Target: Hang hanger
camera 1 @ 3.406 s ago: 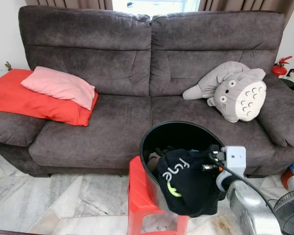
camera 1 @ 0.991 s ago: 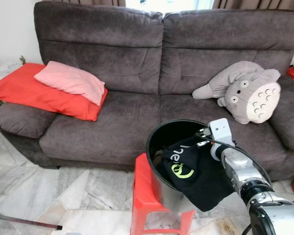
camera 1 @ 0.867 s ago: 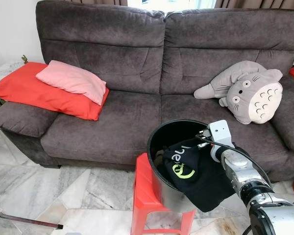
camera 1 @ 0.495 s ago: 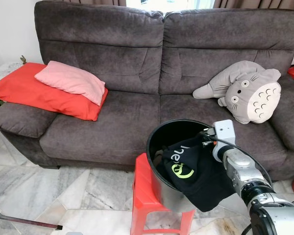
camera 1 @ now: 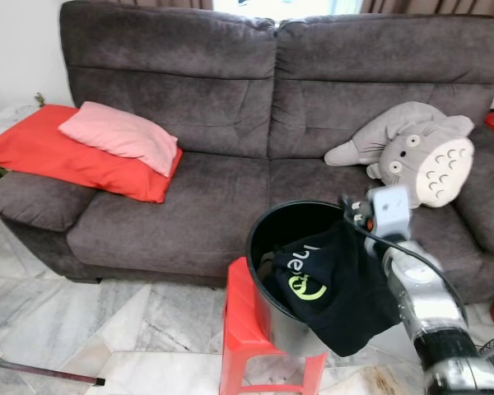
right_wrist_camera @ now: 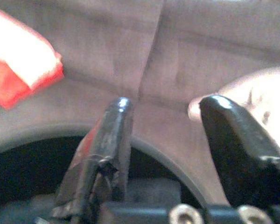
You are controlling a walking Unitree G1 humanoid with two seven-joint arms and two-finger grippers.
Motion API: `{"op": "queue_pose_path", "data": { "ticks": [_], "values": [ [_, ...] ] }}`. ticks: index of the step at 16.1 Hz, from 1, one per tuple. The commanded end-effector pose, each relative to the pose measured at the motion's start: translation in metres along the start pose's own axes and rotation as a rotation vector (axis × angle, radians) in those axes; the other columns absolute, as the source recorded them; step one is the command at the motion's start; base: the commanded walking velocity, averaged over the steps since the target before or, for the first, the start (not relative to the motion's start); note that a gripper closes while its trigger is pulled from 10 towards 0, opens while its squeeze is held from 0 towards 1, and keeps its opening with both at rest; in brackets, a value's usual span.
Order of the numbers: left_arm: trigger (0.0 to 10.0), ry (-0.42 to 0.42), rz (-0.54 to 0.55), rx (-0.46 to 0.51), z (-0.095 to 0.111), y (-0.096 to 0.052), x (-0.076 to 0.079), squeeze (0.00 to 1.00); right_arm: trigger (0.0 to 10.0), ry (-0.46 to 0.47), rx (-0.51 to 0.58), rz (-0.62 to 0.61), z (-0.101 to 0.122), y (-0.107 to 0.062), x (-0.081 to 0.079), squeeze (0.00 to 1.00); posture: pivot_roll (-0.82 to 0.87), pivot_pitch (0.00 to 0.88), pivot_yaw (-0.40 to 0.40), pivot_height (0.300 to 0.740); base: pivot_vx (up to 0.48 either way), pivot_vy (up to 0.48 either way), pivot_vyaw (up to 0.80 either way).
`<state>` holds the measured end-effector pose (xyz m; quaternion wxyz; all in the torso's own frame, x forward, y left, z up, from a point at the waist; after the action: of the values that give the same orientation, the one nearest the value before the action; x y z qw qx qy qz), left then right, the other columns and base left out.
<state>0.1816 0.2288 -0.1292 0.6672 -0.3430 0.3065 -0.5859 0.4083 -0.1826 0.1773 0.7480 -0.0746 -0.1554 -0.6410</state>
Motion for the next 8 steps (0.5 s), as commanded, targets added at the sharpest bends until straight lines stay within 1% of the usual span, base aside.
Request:
{"op": "queue_pose_path", "data": {
  "ticks": [1,2,4,5,6,7,8],
  "values": [
    [10.0,-0.006,0.003,-0.039,-0.011,-0.003,-0.005,0.00,10.0,-0.059,0.105,0.010,0.036,-0.010,-0.006,0.00,-0.10,0.048,0.017,0.740,0.000,0.000,0.00],
    [10.0,-0.006,0.006,-0.046,-0.013,-0.003,-0.008,0.00,10.0,-0.180,0.120,0.046,0.040,-0.026,-0.019,0.00,-0.10,0.048,0.012,0.740,0.000,0.000,0.00],
    [10.0,-0.006,0.009,-0.051,-0.014,-0.004,-0.010,0.00,10.0,-0.299,0.103,0.106,0.035,-0.041,-0.036,0.00,-0.11,0.052,0.009,0.740,0.000,0.000,0.00],
    [10.0,-0.006,0.011,-0.057,-0.017,-0.005,-0.012,0.00,10.0,-0.456,0.096,0.217,0.029,-0.063,-0.057,0.00,-0.11,0.051,0.005,0.740,0.000,0.000,0.00],
    [10.0,-0.005,0.012,-0.063,-0.019,-0.005,-0.012,0.00,10.0,-0.558,0.054,0.250,0.021,-0.082,-0.064,0.00,-0.12,0.054,0.004,0.740,0.000,0.000,0.00],
    [10.0,0.000,0.011,-0.071,-0.021,-0.005,-0.010,0.00,10.0,-0.654,-0.046,0.191,0.008,-0.104,-0.052,0.00,-0.13,0.055,0.002,0.740,0.000,0.000,0.00],
    [10.0,0.002,0.008,-0.074,-0.022,-0.005,-0.007,0.00,10.0,-0.718,-0.106,0.166,-0.002,-0.116,-0.045,0.00,-0.13,0.054,0.001,0.740,0.000,0.000,0.00]
  ]
}}
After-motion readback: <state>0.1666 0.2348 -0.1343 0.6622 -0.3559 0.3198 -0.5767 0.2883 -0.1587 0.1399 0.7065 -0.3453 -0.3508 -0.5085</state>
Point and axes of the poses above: a point about 5 cm out from each wrist's last joint towards the gripper, its own y axis pointing out of the wrist towards the gripper, its own z axis along the axis of the wrist's last joint, x = y × z, the point moved 5 cm from there along y, pointing out of the wrist towards the gripper, and after that the axes turned 6 degrees about -y, right-handed, at the moved point
